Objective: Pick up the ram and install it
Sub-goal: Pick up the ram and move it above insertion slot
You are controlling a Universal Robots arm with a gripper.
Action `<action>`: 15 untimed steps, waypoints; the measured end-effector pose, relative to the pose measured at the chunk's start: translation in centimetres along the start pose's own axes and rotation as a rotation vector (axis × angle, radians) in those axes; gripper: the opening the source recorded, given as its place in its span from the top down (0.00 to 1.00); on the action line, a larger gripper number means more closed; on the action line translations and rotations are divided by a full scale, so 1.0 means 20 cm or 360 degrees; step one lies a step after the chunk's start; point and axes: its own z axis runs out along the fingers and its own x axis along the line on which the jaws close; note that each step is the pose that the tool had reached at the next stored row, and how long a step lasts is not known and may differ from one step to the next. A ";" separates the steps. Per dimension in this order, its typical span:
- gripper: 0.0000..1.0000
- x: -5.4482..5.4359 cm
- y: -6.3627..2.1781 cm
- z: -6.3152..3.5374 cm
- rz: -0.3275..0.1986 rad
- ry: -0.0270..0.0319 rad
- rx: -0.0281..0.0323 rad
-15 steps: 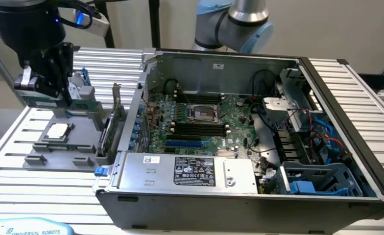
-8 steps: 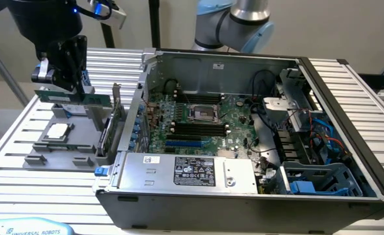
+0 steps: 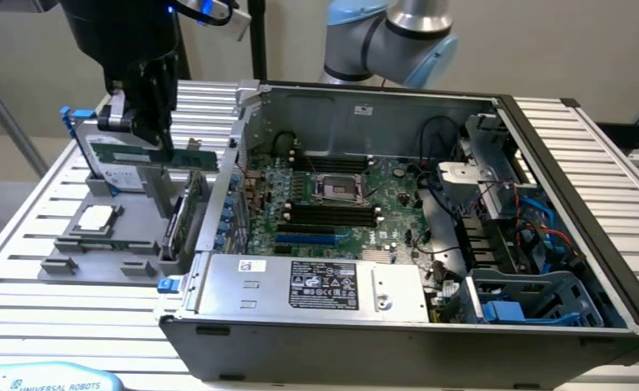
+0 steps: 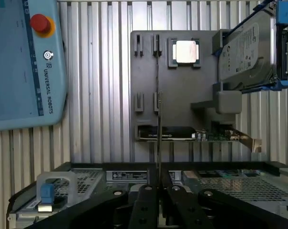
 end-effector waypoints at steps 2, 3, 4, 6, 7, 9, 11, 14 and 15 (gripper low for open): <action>0.86 0.00 -0.045 -0.004 -0.0001 -0.00163 -0.00006; 0.86 0.00 -0.069 -0.006 -0.0001 -0.00258 -0.00008; 0.86 0.00 -0.092 -0.007 -0.0002 -0.00349 -0.00010; 0.86 0.00 -0.137 -0.010 -0.0003 -0.00515 -0.00016; 0.86 -0.01 -0.160 -0.011 -0.0003 -0.00592 -0.00019; 0.86 -0.01 -0.205 -0.013 -0.0004 -0.00739 -0.00023; 0.86 -0.01 -0.249 -0.015 -0.0004 -0.00855 -0.00026; 0.86 -0.01 -0.317 -0.019 -0.0005 -0.00942 -0.00028; 0.86 -0.01 -0.340 -0.020 -0.0005 -0.00954 -0.00028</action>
